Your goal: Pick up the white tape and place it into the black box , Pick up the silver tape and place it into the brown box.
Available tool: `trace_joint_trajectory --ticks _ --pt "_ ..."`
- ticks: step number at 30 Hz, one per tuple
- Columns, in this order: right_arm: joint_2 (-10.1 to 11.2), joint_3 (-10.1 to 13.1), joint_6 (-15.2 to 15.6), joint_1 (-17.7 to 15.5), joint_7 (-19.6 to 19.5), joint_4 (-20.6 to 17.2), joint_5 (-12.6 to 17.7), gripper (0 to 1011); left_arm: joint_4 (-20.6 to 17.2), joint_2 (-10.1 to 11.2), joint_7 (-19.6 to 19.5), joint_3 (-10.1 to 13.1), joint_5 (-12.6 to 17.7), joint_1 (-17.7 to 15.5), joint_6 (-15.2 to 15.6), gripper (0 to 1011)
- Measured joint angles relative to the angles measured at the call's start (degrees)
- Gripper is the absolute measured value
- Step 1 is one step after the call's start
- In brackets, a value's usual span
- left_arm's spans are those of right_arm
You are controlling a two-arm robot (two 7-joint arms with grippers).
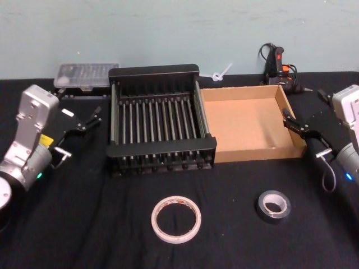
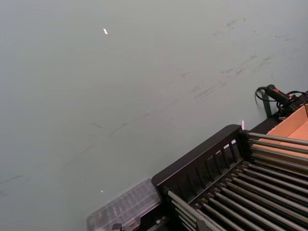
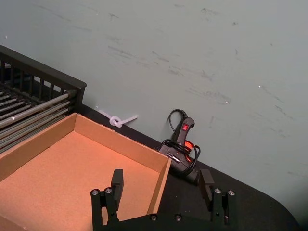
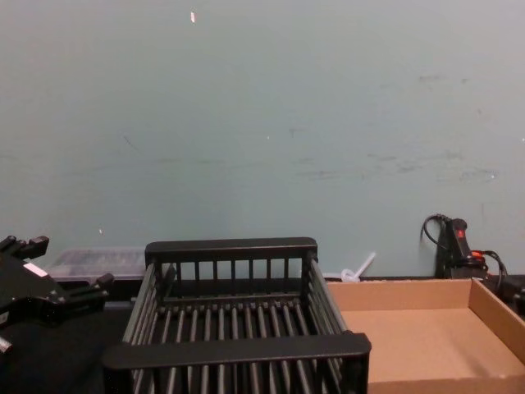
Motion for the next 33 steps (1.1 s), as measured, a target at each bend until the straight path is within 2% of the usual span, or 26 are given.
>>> trace_joint_trajectory --ticks 24,33 --pt "-0.03 0.04 0.0 -0.02 0.03 0.0 0.0 1002 0.0 0.0 0.0 0.0 0.0 0.0 0.0 1001" --pt "-0.49 1.64 0.04 -1.18 2.1 -1.22 0.47 1002 0.0 0.0 0.0 0.0 0.0 0.0 0.0 1001"
